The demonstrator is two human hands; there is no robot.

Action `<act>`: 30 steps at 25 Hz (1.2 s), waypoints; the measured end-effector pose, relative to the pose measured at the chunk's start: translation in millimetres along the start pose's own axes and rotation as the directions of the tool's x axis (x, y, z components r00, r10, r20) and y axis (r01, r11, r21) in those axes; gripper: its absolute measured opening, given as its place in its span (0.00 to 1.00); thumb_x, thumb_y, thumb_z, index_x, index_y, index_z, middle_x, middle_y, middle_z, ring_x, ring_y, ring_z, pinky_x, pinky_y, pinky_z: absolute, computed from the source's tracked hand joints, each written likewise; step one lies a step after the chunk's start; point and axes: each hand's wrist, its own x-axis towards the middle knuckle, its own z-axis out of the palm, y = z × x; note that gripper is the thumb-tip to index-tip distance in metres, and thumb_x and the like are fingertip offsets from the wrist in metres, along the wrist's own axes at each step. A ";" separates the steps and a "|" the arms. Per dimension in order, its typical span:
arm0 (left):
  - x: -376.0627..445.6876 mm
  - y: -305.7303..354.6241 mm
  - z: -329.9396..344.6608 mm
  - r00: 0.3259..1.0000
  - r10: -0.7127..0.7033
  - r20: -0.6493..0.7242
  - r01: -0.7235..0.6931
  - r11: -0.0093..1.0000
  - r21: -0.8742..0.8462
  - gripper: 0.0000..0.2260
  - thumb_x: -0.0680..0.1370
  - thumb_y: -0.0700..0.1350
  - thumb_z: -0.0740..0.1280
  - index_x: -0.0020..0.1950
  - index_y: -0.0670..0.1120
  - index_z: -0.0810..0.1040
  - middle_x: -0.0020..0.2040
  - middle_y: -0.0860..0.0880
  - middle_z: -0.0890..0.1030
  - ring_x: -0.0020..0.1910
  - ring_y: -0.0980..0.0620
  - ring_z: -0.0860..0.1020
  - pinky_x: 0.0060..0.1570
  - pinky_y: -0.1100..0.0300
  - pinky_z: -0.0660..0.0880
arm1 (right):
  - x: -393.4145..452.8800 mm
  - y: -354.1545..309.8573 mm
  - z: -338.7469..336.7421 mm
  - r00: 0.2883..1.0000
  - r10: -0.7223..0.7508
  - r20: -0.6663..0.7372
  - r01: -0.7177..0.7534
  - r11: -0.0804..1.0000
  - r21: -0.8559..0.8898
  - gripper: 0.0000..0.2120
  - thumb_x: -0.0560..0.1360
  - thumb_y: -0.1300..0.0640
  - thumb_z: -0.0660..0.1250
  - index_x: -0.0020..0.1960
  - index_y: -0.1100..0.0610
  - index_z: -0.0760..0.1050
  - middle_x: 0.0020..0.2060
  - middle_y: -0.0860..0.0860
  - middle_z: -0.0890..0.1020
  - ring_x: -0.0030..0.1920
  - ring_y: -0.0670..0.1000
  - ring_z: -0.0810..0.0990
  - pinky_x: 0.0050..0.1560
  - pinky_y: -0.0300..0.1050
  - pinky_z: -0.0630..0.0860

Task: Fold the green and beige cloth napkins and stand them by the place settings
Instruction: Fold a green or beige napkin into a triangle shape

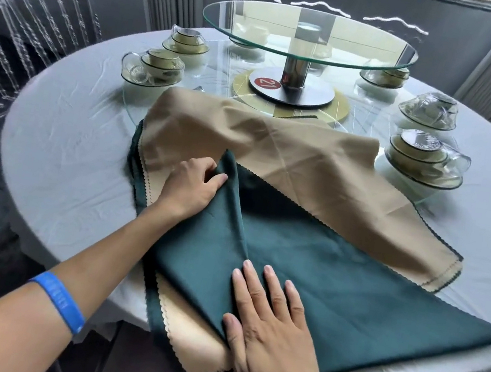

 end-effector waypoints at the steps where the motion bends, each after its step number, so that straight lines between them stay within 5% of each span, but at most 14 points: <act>1: -1.9 1.9 0.8 1.000 -0.003 -0.020 0.003 1.000 0.009 0.09 0.77 0.52 0.69 0.43 0.47 0.77 0.40 0.48 0.81 0.44 0.44 0.79 0.43 0.54 0.71 | -0.3 -0.9 -0.7 1.000 0.004 0.013 -0.004 1.000 -0.012 0.31 0.82 0.43 0.38 0.72 0.53 0.71 0.72 0.48 0.71 0.71 0.54 0.70 0.67 0.55 0.60; 6: -73.3 19.9 -15.6 0.946 0.259 -0.196 -0.205 0.945 0.256 0.17 0.76 0.47 0.67 0.63 0.46 0.76 0.61 0.47 0.78 0.58 0.43 0.75 0.59 0.48 0.69 | -1.6 -2.2 0.4 1.000 -0.005 -0.012 0.005 0.999 -0.034 0.26 0.81 0.44 0.48 0.73 0.53 0.69 0.73 0.48 0.69 0.72 0.54 0.69 0.67 0.57 0.59; 9: -172.8 18.5 -10.9 0.926 0.378 -0.022 -0.371 0.917 0.149 0.16 0.78 0.45 0.61 0.63 0.42 0.80 0.64 0.45 0.79 0.63 0.45 0.77 0.64 0.49 0.70 | -2.2 -1.4 0.9 1.000 -0.022 -0.005 0.022 0.998 -0.063 0.27 0.80 0.43 0.49 0.74 0.54 0.69 0.73 0.50 0.69 0.73 0.55 0.68 0.68 0.58 0.59; 11: -219.1 13.1 -0.6 0.906 0.391 0.163 -0.415 0.895 0.160 0.22 0.81 0.48 0.56 0.70 0.39 0.74 0.72 0.43 0.73 0.73 0.45 0.70 0.71 0.49 0.64 | -4.0 -0.7 1.6 0.999 -0.040 0.002 0.040 0.996 -0.081 0.27 0.80 0.44 0.48 0.74 0.54 0.67 0.74 0.50 0.68 0.74 0.56 0.66 0.69 0.59 0.58; 16: -200.2 -22.8 -23.2 0.932 0.148 0.331 -0.268 0.895 0.355 0.30 0.82 0.62 0.37 0.81 0.50 0.48 0.81 0.54 0.46 0.79 0.57 0.42 0.76 0.53 0.43 | -3.4 -0.6 1.1 0.999 -0.042 0.007 0.042 0.996 -0.083 0.28 0.79 0.45 0.50 0.75 0.55 0.65 0.75 0.50 0.67 0.74 0.56 0.65 0.70 0.59 0.58; 18: -173.8 -48.6 -41.7 0.941 -0.021 0.337 -0.135 0.891 0.433 0.32 0.75 0.65 0.29 0.78 0.56 0.33 0.78 0.60 0.33 0.74 0.63 0.29 0.75 0.55 0.32 | -2.7 -1.1 0.5 0.999 -0.040 -0.001 0.040 0.995 -0.088 0.28 0.79 0.45 0.50 0.75 0.54 0.66 0.74 0.49 0.67 0.74 0.55 0.66 0.69 0.58 0.58; 20: -155.5 -64.2 -55.1 0.932 -0.056 0.357 -0.136 0.861 0.491 0.33 0.71 0.66 0.26 0.76 0.58 0.29 0.76 0.62 0.29 0.72 0.66 0.26 0.74 0.54 0.29 | -2.9 -1.2 0.9 0.999 -0.036 0.002 0.036 0.995 -0.093 0.28 0.79 0.44 0.50 0.75 0.54 0.66 0.74 0.49 0.67 0.74 0.55 0.65 0.69 0.57 0.58; 22: -150.7 -69.0 -56.7 0.944 -0.007 0.330 -0.134 0.905 0.403 0.35 0.73 0.68 0.32 0.79 0.58 0.37 0.78 0.63 0.36 0.75 0.65 0.32 0.76 0.52 0.32 | -3.1 -0.4 1.2 0.999 -0.031 0.007 0.031 0.995 -0.093 0.28 0.79 0.44 0.50 0.75 0.54 0.66 0.74 0.49 0.67 0.74 0.55 0.65 0.69 0.57 0.58; 24: -153.4 -66.4 -55.5 0.989 0.000 0.147 -0.011 0.998 0.070 0.35 0.73 0.68 0.51 0.79 0.59 0.57 0.77 0.63 0.59 0.78 0.59 0.55 0.77 0.52 0.51 | -3.2 -0.8 0.2 1.000 -0.029 0.012 0.030 0.996 -0.089 0.28 0.79 0.44 0.51 0.75 0.54 0.66 0.74 0.49 0.67 0.74 0.55 0.66 0.69 0.57 0.58; 27: -147.1 -62.4 -60.7 0.991 -0.129 0.022 0.129 0.932 -0.339 0.26 0.66 0.63 0.68 0.64 0.65 0.74 0.53 0.58 0.80 0.54 0.55 0.80 0.57 0.58 0.74 | -3.3 -1.4 0.0 0.999 -0.029 0.013 0.030 0.995 -0.093 0.28 0.79 0.44 0.51 0.75 0.53 0.66 0.74 0.49 0.67 0.74 0.55 0.66 0.69 0.57 0.58; 30: -134.4 -60.6 -68.7 0.982 -0.160 0.100 0.188 0.882 -0.433 0.20 0.66 0.56 0.72 0.57 0.61 0.79 0.42 0.50 0.81 0.31 0.56 0.75 0.42 0.60 0.71 | -3.8 -0.4 -0.1 0.999 -0.028 0.018 0.029 0.996 -0.087 0.28 0.79 0.44 0.50 0.76 0.53 0.65 0.75 0.49 0.67 0.74 0.55 0.66 0.69 0.57 0.58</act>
